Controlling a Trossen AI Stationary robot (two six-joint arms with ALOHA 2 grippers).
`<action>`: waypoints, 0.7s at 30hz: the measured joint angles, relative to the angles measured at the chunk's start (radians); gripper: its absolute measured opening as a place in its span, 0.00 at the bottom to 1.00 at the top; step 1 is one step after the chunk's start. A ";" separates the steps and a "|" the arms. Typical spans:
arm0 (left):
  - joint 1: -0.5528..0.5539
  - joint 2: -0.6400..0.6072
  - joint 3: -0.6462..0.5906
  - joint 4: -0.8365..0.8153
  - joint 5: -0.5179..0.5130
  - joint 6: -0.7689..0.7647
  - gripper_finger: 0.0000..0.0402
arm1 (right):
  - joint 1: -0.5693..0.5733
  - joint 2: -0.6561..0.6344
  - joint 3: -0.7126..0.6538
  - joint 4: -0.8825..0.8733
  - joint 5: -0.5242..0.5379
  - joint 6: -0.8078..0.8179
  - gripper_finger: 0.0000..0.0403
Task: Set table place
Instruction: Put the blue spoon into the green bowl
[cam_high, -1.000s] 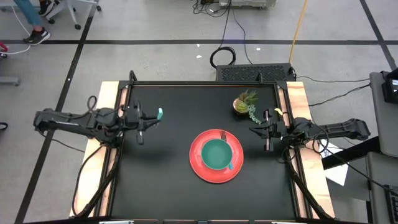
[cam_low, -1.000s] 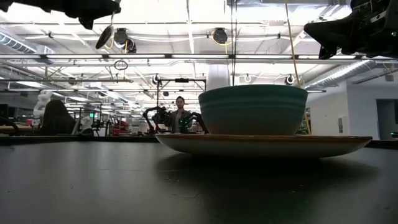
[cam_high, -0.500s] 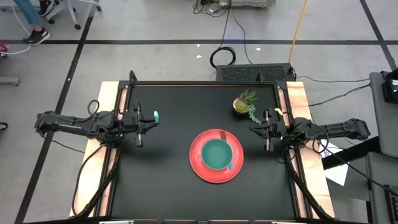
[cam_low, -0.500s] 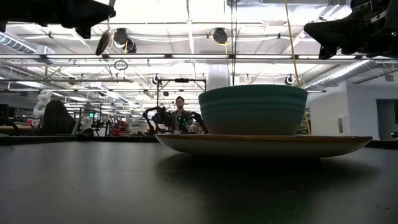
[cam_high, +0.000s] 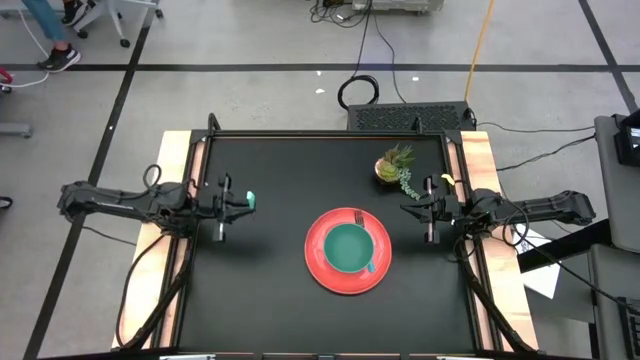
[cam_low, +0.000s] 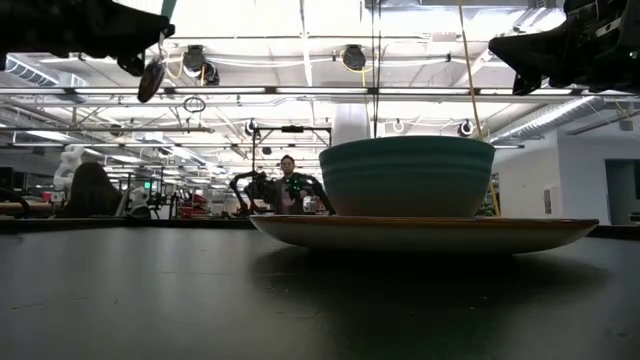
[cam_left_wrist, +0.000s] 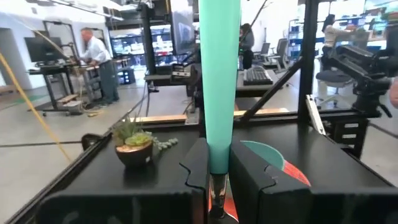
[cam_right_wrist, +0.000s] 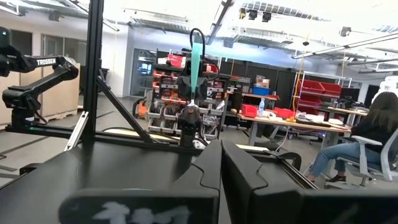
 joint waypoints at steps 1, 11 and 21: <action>0.005 0.000 -0.007 0.011 0.016 -0.006 0.09 | 0.000 0.000 0.000 0.000 0.000 0.000 0.00; 0.058 -0.002 -0.066 0.085 0.120 -0.057 0.09 | 0.000 0.000 0.000 0.000 0.000 0.002 0.00; 0.084 -0.001 -0.069 0.081 0.145 -0.070 0.09 | 0.000 0.000 0.000 0.000 0.000 -0.018 0.00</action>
